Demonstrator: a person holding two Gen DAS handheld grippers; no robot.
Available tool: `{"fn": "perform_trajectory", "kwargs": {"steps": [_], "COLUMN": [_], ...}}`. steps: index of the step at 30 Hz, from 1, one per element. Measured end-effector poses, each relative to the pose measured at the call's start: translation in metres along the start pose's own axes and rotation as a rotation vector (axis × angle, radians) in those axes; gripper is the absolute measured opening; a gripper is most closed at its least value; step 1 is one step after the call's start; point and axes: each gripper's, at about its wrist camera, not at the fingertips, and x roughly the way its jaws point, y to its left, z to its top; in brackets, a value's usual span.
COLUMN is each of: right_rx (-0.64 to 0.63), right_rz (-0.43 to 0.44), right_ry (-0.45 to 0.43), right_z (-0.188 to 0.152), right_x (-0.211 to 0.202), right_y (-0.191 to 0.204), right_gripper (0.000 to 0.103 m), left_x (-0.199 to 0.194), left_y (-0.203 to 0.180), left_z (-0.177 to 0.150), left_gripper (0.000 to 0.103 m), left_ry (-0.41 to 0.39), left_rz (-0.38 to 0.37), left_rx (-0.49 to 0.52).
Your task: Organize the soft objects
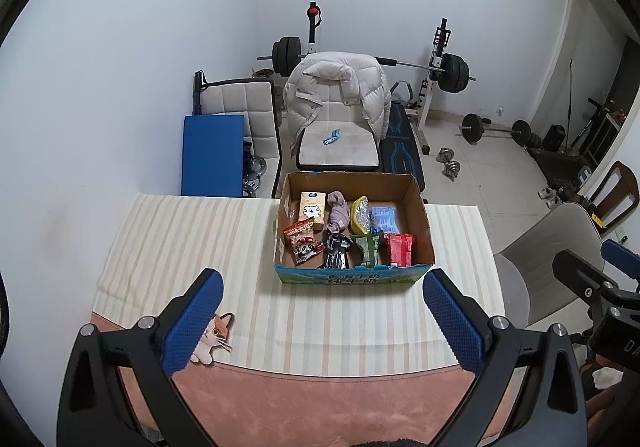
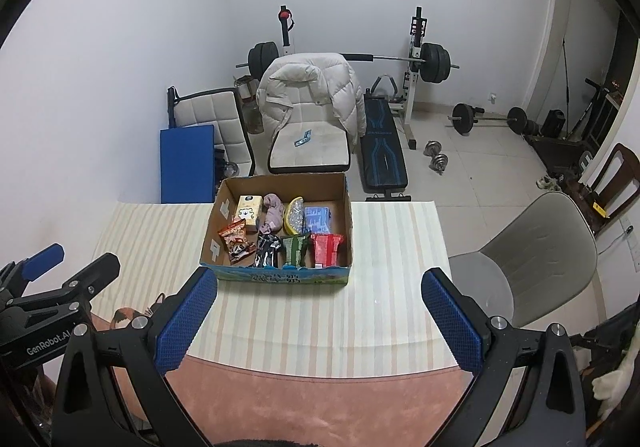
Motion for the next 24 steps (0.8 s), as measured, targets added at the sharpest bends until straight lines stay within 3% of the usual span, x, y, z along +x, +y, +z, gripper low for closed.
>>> {"fn": "perform_trajectory", "kwargs": {"steps": [24], "right_rx": [-0.022], "right_rz": [-0.005], "right_ry": [-0.007], "right_z": [0.0072], "right_x": [-0.0049], "right_y": [-0.0039], "right_gripper": [0.103], "left_x": [-0.0039], "left_y": [-0.0033], "left_z": [0.0066], "left_gripper": [0.103], "left_ry": [-0.007], "left_rz": [-0.005], "left_rx": [-0.004]}}
